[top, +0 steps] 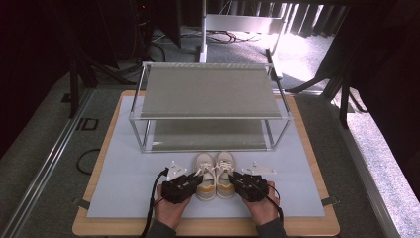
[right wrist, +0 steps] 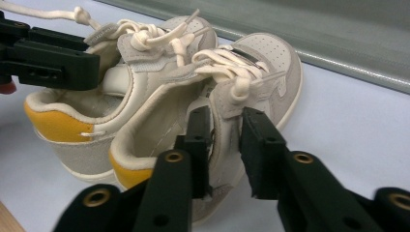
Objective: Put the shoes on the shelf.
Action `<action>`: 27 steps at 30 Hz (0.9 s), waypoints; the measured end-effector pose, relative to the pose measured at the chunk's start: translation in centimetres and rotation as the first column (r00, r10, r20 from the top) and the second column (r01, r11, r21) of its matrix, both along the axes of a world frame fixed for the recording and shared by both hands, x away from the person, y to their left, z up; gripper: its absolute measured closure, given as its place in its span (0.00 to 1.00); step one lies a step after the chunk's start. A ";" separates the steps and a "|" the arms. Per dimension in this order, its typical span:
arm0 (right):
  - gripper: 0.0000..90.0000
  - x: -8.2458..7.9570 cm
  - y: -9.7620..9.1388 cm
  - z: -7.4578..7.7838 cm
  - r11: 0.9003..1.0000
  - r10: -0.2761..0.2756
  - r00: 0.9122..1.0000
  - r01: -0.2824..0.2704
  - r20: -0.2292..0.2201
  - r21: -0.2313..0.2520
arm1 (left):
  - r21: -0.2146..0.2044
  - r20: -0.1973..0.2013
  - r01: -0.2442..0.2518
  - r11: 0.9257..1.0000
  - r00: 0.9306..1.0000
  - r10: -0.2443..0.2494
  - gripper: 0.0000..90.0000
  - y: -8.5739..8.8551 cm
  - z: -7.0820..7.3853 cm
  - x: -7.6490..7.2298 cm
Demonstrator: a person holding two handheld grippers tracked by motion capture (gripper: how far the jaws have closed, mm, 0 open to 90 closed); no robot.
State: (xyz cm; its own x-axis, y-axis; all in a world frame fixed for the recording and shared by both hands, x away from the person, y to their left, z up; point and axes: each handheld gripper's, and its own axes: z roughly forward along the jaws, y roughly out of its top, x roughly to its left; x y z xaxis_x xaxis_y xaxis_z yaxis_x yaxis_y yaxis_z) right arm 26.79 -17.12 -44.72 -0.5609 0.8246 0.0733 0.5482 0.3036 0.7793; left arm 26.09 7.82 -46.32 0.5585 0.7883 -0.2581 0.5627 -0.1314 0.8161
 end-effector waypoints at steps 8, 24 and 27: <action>0.89 -0.1 -1.1 -0.7 0.991 -0.026 1.000 0.026 -0.003 0.128 | -0.025 0.011 -0.007 1.000 1.000 0.008 0.83 -0.1 0.1 0.1; 0.89 0.3 -2.1 -0.2 0.987 -0.077 0.996 0.071 0.038 0.147 | -0.052 0.031 -0.003 0.999 1.000 0.005 0.83 -1.1 0.6 1.4; 0.89 0.5 -2.2 0.0 0.985 -0.086 0.995 0.078 0.045 0.151 | -0.058 0.037 -0.004 0.998 0.999 0.007 0.83 -1.3 0.7 1.7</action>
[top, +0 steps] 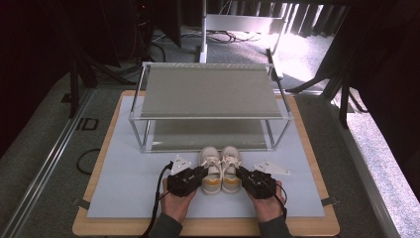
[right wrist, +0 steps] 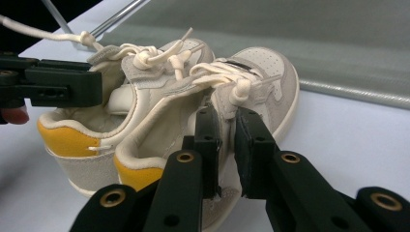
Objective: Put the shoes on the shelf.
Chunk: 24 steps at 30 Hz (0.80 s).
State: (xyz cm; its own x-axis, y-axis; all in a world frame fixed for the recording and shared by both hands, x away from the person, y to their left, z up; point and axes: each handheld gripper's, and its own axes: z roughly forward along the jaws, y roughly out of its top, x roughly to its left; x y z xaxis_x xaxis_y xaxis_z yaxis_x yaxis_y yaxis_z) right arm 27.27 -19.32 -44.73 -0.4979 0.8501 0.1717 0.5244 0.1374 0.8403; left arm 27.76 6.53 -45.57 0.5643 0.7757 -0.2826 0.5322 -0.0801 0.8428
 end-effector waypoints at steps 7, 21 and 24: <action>0.90 0.9 -0.5 0.5 1.000 -0.020 1.000 0.020 0.018 0.012 | 0.003 0.022 -0.010 1.000 1.000 0.010 0.83 -0.8 0.5 1.1; 0.90 3.7 -1.4 1.4 0.997 -0.065 0.996 0.063 0.057 0.041 | -0.016 0.081 -0.047 0.999 0.996 0.048 0.83 -2.1 1.2 4.1; 0.90 4.4 -1.5 1.5 0.996 -0.072 0.996 0.069 0.059 0.047 | -0.015 0.085 -0.052 0.999 0.995 0.053 0.83 -2.2 1.2 4.7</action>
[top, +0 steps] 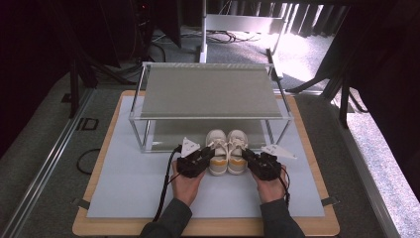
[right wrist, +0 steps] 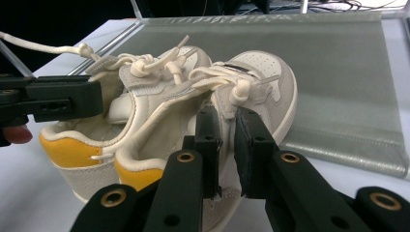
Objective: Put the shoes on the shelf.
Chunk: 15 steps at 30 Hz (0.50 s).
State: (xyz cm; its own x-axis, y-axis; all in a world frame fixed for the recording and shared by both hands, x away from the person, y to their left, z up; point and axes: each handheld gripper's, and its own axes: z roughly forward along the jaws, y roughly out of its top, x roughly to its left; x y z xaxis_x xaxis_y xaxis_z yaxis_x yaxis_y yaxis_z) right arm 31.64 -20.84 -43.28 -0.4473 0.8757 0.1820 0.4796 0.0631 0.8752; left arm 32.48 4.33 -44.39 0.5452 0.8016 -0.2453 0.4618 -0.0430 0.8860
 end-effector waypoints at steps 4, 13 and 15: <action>0.90 0.7 0.0 0.0 1.000 -0.003 1.000 0.003 0.005 -0.003 | 0.003 0.000 -0.005 1.000 1.000 0.005 0.83 -0.1 -0.1 0.6; 0.92 1.7 0.0 -0.1 1.000 -0.001 1.000 0.001 0.016 0.008 | 0.029 -0.007 -0.015 0.999 1.000 0.016 0.84 -0.3 -0.4 1.7; 0.93 2.1 0.2 0.0 0.999 -0.028 1.000 0.028 -0.004 -0.030 | 0.053 -0.008 -0.009 0.999 1.000 0.009 0.84 -0.7 -0.8 1.8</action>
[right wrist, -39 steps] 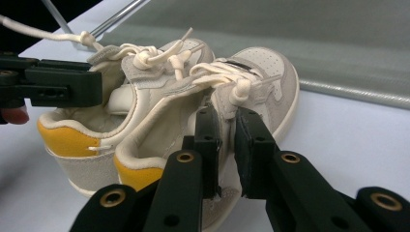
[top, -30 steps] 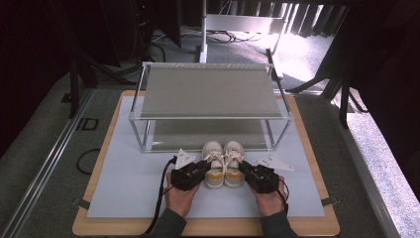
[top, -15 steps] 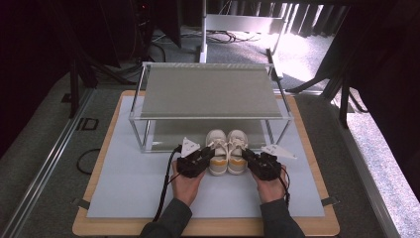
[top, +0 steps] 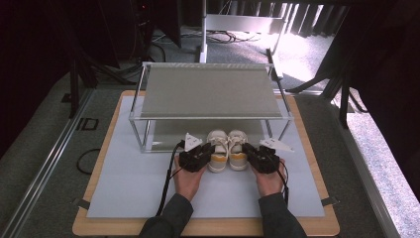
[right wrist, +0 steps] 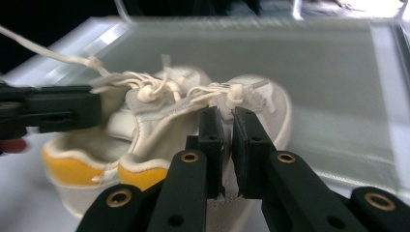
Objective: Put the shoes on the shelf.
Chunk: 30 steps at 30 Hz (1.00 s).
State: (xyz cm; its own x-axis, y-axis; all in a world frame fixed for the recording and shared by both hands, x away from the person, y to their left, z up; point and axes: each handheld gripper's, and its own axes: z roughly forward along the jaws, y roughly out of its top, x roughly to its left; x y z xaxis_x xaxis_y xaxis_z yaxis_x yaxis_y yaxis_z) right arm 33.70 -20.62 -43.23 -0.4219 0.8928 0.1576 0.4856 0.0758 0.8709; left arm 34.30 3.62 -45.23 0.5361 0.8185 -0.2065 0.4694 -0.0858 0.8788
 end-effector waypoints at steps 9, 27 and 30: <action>0.93 0.1 0.0 -0.7 1.000 0.015 0.999 -0.015 -0.028 0.000 | -0.013 -0.009 -0.013 1.000 1.000 0.012 0.85 0.3 -0.4 0.0; 0.81 -0.5 0.2 -1.0 0.995 0.040 0.998 -0.044 -0.051 -0.090 | 0.040 -0.011 -0.018 0.999 1.000 0.018 0.76 0.2 -0.7 -0.2; 0.77 -0.6 0.3 -1.3 0.993 0.027 0.998 -0.033 -0.055 -0.112 | 0.047 -0.009 -0.017 0.999 1.000 0.018 0.74 0.1 -0.7 -0.3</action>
State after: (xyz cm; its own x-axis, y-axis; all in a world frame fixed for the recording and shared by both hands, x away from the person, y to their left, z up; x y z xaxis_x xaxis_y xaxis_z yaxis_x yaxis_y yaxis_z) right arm 33.09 -20.28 -44.55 -0.4427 0.8931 0.0798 0.5273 0.1873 0.8288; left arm 34.04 3.73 -45.95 0.5199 0.8367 -0.1723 0.4795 -0.1189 0.8694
